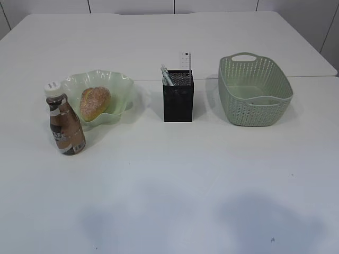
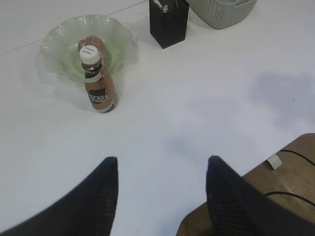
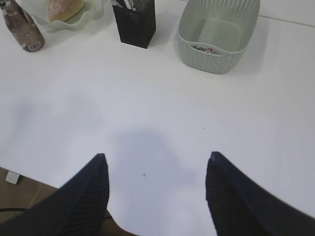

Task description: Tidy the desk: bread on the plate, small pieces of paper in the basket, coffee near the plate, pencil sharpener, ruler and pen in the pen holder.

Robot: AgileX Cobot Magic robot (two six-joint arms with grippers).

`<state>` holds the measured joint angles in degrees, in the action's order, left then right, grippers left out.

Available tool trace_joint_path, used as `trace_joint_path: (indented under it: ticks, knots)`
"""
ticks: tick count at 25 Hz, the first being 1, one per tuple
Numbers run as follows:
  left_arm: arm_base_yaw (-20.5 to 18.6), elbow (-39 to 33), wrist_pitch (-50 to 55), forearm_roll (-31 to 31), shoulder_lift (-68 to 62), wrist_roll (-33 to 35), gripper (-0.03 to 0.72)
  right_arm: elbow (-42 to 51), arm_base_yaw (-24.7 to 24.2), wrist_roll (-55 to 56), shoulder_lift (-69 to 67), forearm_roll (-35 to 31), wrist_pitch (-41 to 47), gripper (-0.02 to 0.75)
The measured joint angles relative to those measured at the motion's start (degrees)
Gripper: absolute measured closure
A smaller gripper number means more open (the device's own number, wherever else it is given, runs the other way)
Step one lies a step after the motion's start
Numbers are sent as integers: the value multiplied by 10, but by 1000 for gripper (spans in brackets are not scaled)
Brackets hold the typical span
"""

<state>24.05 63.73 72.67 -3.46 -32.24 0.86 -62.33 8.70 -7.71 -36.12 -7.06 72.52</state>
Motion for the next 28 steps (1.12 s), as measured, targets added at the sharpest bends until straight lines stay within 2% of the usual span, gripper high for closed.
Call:
trace_joint_path:
  ticks: [8, 13, 15, 16, 19, 20, 28]
  knots:
    - [0, -102, 1, 2, 149, 0, 287, 129, 0, 0, 138, -4, 1, 253]
    - [0, -191, 1, 3, 215, 0, 291, 209, 0, 0, 211, 7, 2, 253]
    - [0, -229, 1, 3, 237, 0, 293, 214, 0, 0, 211, 9, 2, 253]
    - [0, -249, 1, 3, 246, 0, 293, 252, 0, 0, 267, 23, 3, 253]
    - [0, -304, -5, 3, 267, 0, 294, 274, 0, 0, 305, 45, 3, 253]
    - [0, -316, -10, 5, 272, 0, 294, 285, 0, 1, 329, 63, 3, 253]
    - [0, -346, -81, 35, 279, 0, 305, 314, 0, 1, 371, 86, 5, 256]
